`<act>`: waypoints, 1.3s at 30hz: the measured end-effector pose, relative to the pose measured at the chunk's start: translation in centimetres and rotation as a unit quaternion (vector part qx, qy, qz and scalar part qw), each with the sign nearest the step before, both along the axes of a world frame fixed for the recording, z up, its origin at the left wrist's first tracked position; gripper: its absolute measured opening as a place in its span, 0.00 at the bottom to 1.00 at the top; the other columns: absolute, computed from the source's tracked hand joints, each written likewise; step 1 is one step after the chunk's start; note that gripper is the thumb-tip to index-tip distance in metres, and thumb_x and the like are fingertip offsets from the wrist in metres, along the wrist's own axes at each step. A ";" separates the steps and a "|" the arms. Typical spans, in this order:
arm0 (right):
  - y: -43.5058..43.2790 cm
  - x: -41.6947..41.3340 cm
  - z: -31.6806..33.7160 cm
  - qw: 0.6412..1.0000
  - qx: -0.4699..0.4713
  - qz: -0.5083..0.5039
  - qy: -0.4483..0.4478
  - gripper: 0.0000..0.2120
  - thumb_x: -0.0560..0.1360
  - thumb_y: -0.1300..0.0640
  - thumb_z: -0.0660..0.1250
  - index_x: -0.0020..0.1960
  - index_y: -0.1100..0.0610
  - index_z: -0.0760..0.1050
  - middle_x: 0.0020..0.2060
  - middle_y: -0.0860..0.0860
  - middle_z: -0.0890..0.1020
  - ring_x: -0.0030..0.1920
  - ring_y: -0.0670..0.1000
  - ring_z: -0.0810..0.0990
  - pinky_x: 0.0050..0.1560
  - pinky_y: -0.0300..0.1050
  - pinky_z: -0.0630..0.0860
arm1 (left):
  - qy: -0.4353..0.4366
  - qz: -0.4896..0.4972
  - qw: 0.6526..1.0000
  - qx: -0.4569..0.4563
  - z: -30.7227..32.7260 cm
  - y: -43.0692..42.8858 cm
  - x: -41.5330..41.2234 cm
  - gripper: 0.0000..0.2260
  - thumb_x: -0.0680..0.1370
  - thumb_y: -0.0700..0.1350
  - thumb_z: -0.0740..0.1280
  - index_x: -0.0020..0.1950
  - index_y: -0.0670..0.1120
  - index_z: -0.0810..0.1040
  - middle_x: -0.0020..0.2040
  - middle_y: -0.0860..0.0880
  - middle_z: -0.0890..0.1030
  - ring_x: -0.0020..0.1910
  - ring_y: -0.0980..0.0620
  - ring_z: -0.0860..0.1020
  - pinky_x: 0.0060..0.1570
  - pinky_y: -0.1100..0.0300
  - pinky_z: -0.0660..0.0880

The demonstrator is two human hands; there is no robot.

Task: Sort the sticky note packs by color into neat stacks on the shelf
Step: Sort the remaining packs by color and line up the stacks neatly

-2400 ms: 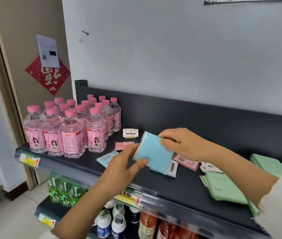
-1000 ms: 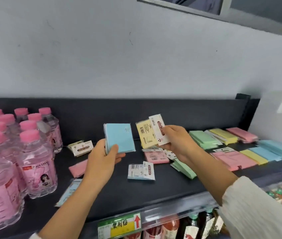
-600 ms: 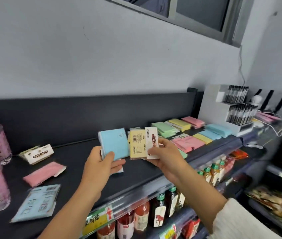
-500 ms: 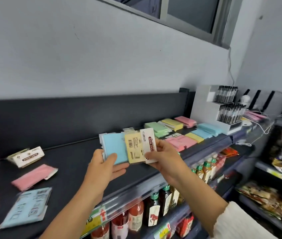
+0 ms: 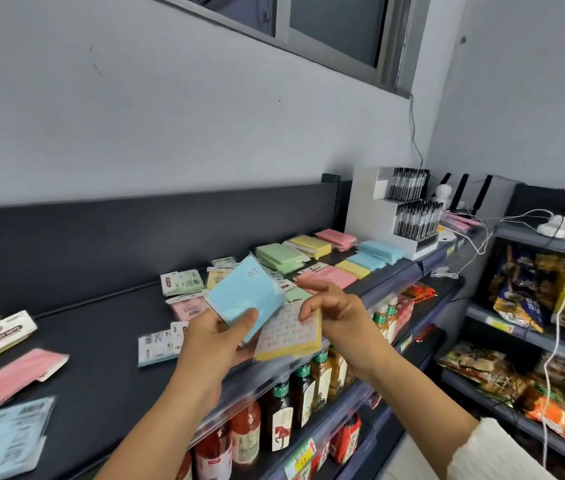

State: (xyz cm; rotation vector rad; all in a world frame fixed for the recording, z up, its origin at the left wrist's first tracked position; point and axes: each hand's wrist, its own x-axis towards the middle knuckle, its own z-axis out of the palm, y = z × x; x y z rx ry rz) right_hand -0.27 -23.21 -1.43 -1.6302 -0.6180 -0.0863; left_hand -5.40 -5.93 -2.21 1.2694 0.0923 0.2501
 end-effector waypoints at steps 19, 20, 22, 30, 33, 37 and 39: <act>-8.1 1.5 -2.5 0.946 0.155 0.009 0.285 0.14 0.80 0.52 0.58 0.59 0.58 0.75 0.46 0.57 0.84 0.44 0.52 0.83 0.37 0.44 0.81 | 0.016 0.099 0.991 -0.090 -2.2 -10.5 2.8 0.16 0.70 0.31 0.72 0.51 0.47 0.77 0.46 0.47 0.83 0.45 0.48 0.82 0.40 0.53 0.81; -8.4 1.4 -2.7 0.940 0.153 0.028 0.304 0.16 0.80 0.50 0.58 0.57 0.60 0.76 0.47 0.58 0.84 0.45 0.54 0.83 0.38 0.44 0.82 | 0.017 0.113 0.990 -0.086 -2.2 -10.8 2.9 0.16 0.70 0.31 0.72 0.53 0.46 0.76 0.46 0.47 0.82 0.45 0.48 0.82 0.39 0.55 0.81; -8.9 1.2 -2.9 0.940 0.134 0.054 0.308 0.12 0.77 0.56 0.63 0.57 0.62 0.75 0.49 0.59 0.84 0.48 0.55 0.84 0.42 0.44 0.82 | 0.016 0.127 0.988 -0.082 -2.3 -11.2 3.1 0.16 0.71 0.31 0.72 0.55 0.45 0.76 0.46 0.48 0.82 0.45 0.48 0.82 0.37 0.56 0.81; -12.2 2.4 -3.9 0.954 0.121 -0.028 0.273 0.15 0.72 0.70 0.67 0.58 0.62 0.75 0.50 0.58 0.84 0.50 0.57 0.84 0.48 0.47 0.81 | 0.017 0.118 0.990 -0.072 -1.7 -11.7 3.3 0.12 0.73 0.38 0.71 0.55 0.47 0.75 0.47 0.49 0.82 0.44 0.51 0.83 0.37 0.61 0.81; -13.8 2.7 -4.0 0.955 0.127 -0.040 0.265 0.14 0.73 0.70 0.67 0.57 0.62 0.75 0.49 0.58 0.84 0.48 0.56 0.84 0.44 0.44 0.81 | 0.025 0.115 0.991 -0.059 -1.7 -11.7 3.6 0.09 0.76 0.40 0.69 0.55 0.46 0.75 0.48 0.50 0.82 0.42 0.52 0.83 0.36 0.64 0.80; -15.3 3.2 -4.4 0.958 0.121 -0.047 0.256 0.14 0.73 0.69 0.67 0.58 0.61 0.76 0.49 0.57 0.84 0.49 0.56 0.84 0.41 0.42 0.80 | 0.029 0.110 0.992 -0.055 -2.1 -13.0 3.9 0.08 0.76 0.40 0.68 0.54 0.45 0.75 0.49 0.47 0.82 0.43 0.51 0.82 0.35 0.65 0.80; -16.1 3.5 -4.7 0.959 0.118 -0.044 0.253 0.14 0.73 0.69 0.67 0.58 0.60 0.76 0.49 0.57 0.84 0.50 0.57 0.83 0.48 0.47 0.80 | 0.031 0.108 0.992 -0.058 -2.3 -13.8 4.1 0.06 0.76 0.40 0.68 0.52 0.46 0.76 0.49 0.46 0.82 0.43 0.50 0.82 0.36 0.65 0.80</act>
